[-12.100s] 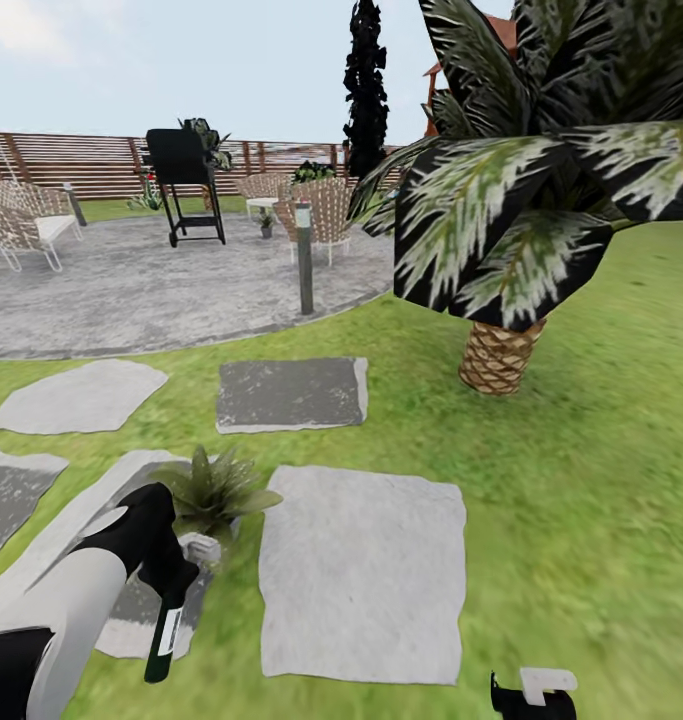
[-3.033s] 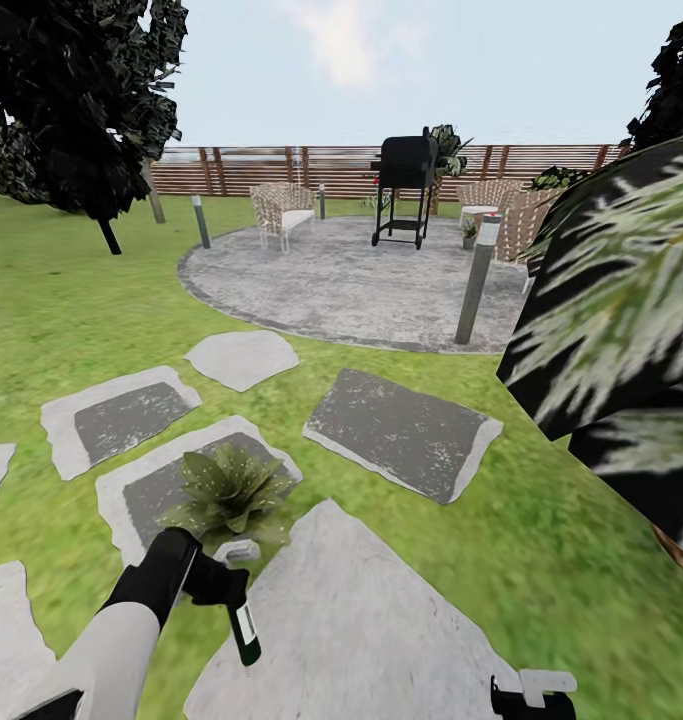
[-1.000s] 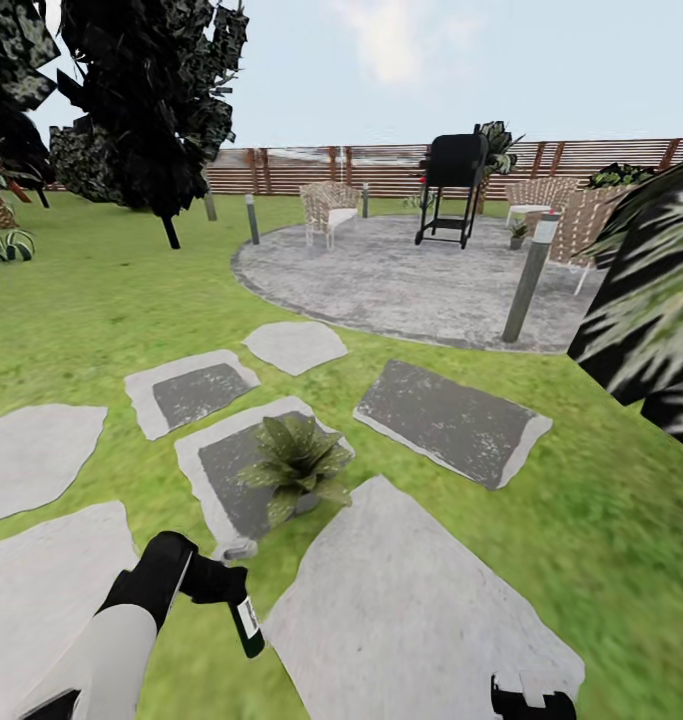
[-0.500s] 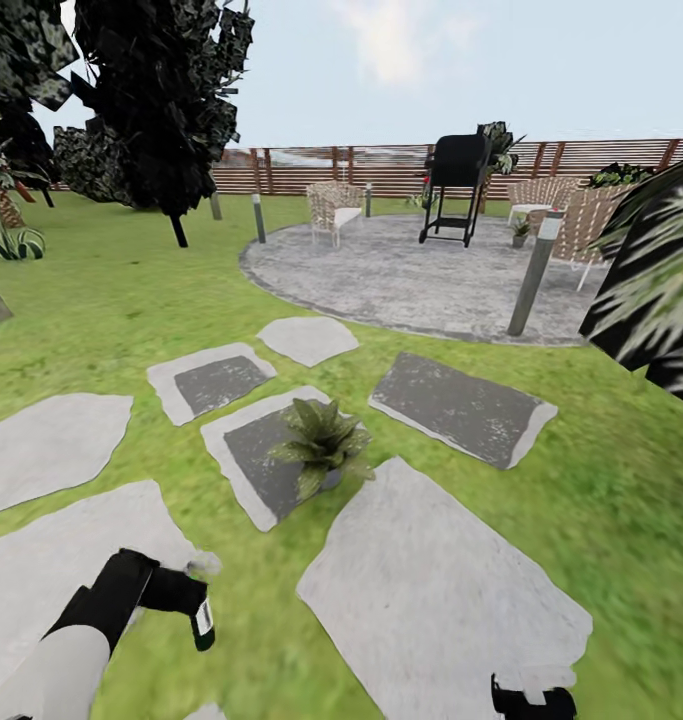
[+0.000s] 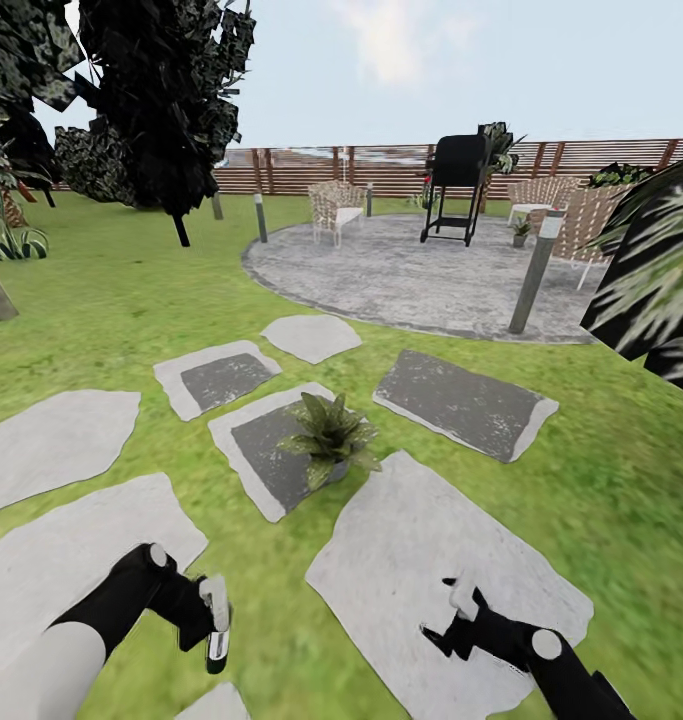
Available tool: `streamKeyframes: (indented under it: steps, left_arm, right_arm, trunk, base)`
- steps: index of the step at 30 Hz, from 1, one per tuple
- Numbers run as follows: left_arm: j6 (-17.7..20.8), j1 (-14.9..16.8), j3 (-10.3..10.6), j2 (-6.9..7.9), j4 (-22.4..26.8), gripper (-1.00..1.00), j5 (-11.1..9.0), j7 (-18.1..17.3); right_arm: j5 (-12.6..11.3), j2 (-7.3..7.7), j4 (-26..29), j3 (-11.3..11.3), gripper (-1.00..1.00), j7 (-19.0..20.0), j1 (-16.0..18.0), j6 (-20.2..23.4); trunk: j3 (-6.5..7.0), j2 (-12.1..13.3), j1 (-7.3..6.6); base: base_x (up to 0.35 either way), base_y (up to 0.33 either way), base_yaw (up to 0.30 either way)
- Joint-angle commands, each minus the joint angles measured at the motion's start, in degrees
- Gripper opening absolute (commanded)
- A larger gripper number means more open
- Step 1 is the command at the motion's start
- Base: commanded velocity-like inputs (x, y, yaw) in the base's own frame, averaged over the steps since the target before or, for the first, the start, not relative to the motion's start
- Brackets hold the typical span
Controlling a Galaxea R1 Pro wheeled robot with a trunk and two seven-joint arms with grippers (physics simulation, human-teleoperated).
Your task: Pick up the pesticide atomizer in the garden and spray insectifuge to fully cover both potted plants in the garden.
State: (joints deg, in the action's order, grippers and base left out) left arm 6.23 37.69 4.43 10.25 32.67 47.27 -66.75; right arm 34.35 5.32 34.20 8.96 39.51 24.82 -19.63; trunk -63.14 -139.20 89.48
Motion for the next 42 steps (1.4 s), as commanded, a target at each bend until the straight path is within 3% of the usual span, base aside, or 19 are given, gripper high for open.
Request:
streamKeyframes:
  steps: [1, 5, 8, 10, 12, 13, 15, 19, 22, 26, 31, 34, 38, 42]
  left_arm:
    - [-0.2, 0.0, 1.6, -0.40, 0.1, -1.00, -0.1, -0.2]
    - [-1.3, 0.0, 3.3, -2.55, 0.1, -1.00, 0.0, 0.1]
    - [-2.3, 0.0, 3.4, -3.25, 0.1, -1.00, 0.3, 0.3]
    - [-2.6, 0.0, 3.4, -3.69, 0.1, -1.00, 1.6, 0.4]
    - [-2.7, 0.0, 3.3, -4.86, 0.0, -1.00, 4.2, 1.3]
    - [-2.7, 0.0, 3.3, -5.22, -0.1, -1.00, 5.0, 1.7]
    - [-2.9, 0.0, 3.2, -6.28, -0.4, -1.00, 6.5, 3.1]
    - [-3.1, -0.1, 3.9, -8.64, -0.6, -1.00, 7.6, 4.1]
    - [-3.1, -0.1, 5.9, -9.99, -0.6, -1.00, 7.7, 6.9]
    - [-3.2, -0.2, 6.5, -11.60, -0.8, -1.00, 7.7, 9.0]
    - [-3.4, -0.2, 6.6, -13.61, -0.9, -1.00, 7.7, 9.2]
    - [-5.5, -0.8, 6.8, -14.59, -0.9, -1.00, 7.8, 9.2]
    - [-6.5, -1.5, 9.7, -15.00, -0.9, -1.00, 7.7, 9.3]
    - [-6.7, -2.9, 10.7, -15.80, -0.9, -1.00, 7.7, 9.2]
  right_arm:
    - [1.9, -0.05, 1.3, 0.4, 1.00, 3.6, 0.2, 0.0]
    - [3.9, -0.43, 5.1, 0.3, 1.00, 11.8, 0.5, 0.4]
    - [4.0, -0.79, 6.3, 0.2, 1.00, 13.7, 0.6, 0.4]
    - [4.1, -0.94, 6.5, -0.4, 1.00, 14.4, 0.6, 0.4]
    - [4.1, -1.04, 6.6, -3.4, 1.00, 14.7, 0.6, 0.4]
    - [4.1, -1.10, 6.6, -4.4, -1.00, 14.7, 0.6, 0.5]
    - [4.1, -1.69, 6.6, -6.0, -1.00, 14.7, 0.6, 0.4]
    - [4.1, -3.12, 6.6, -6.7, -1.00, 14.9, 0.6, 0.5]
    - [4.1, -4.91, 6.6, -6.9, -1.00, 15.4, 0.6, 0.5]
    - [4.2, -6.70, 6.9, -6.9, -1.00, 18.1, 0.6, 0.5]
    - [4.2, -7.72, 7.4, -6.9, -1.00, 18.5, 0.6, 0.5]
    - [4.2, -7.99, 7.5, -7.1, -1.00, 18.5, 0.6, 0.5]
    - [4.2, -8.04, 8.4, -8.0, -1.00, 18.5, 0.6, 0.5]
    - [4.2, -8.12, 9.0, -8.1, -1.00, 18.5, 0.6, 0.6]
  trunk:
    - [-0.05, 0.0, -0.01]
    - [-0.05, 0.0, -0.01]
    - [-0.05, 0.0, -0.01]
    - [-0.05, 0.0, -0.01]
    - [-0.05, 0.0, -0.01]
    - [-0.05, 0.0, -0.01]
    - [-0.05, 0.0, -0.01]
    - [-0.05, 0.0, -0.01]
    - [-0.05, 0.0, -0.01]
    - [-0.05, 0.0, -0.01]
    - [-0.05, 0.0, -0.01]
    - [-0.05, 0.0, -0.01]
    - [-0.05, 0.0, -0.01]
    - [-0.05, 0.0, -0.01]
  base:
    - [0.000, 0.000, 0.000]
    - [0.000, 0.000, 0.000]
    - [0.000, 0.000, 0.000]
    - [0.000, 0.000, 0.000]
    - [0.000, 0.000, 0.000]
    - [0.000, 0.000, 0.000]
    - [0.000, 0.000, 0.000]
    - [0.000, 0.000, 0.000]
    - [0.000, 0.000, 0.000]
    - [0.000, 0.000, 0.000]
    - [0.000, 0.000, 0.000]
    - [0.000, 0.000, 0.000]
    - [0.000, 0.000, 0.000]
    - [0.000, 0.000, 0.000]
